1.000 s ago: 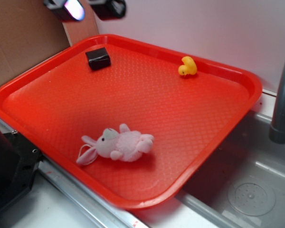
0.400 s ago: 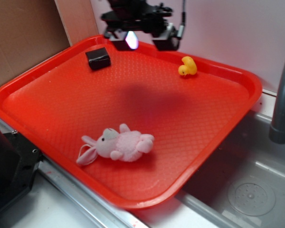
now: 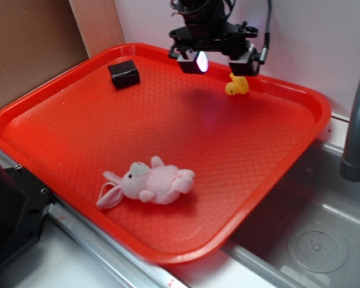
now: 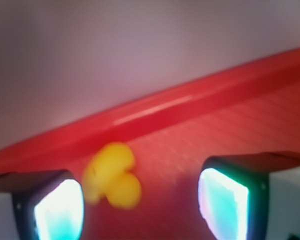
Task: Grab the yellow duck.
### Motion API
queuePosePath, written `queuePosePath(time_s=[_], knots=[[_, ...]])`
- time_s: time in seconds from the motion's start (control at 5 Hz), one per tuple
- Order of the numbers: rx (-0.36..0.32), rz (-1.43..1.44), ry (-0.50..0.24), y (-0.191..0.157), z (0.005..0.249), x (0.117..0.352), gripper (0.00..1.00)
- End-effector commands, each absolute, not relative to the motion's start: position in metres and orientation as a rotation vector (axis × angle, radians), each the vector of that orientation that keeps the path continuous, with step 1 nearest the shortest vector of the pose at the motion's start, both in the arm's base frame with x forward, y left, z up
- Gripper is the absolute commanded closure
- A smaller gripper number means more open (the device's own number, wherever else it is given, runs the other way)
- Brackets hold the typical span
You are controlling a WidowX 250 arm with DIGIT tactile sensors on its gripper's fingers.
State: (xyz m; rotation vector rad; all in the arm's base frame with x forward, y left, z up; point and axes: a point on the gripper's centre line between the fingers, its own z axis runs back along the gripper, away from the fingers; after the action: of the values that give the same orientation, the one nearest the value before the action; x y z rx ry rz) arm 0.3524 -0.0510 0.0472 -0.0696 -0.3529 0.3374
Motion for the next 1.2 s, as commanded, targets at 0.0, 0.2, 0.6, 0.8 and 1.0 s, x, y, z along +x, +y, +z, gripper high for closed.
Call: queuePosePath(time_s=[0.0, 0.2, 0.6, 0.8, 1.0], knots=[[-0.06, 0.276, -0.389, -0.056, 0.044, 0.384, 0.0], [-0.057, 0.264, -0.384, -0.06, 0.04, 0.38, 1.0], [-0.056, 0.27, -0.381, -0.059, 0.045, 0.373, 1.0], [-0.051, 0.263, -0.342, -0.054, 0.074, 0.356, 1.0], [-0.092, 0.298, -0.285, -0.047, 0.106, 0.326, 1.0]])
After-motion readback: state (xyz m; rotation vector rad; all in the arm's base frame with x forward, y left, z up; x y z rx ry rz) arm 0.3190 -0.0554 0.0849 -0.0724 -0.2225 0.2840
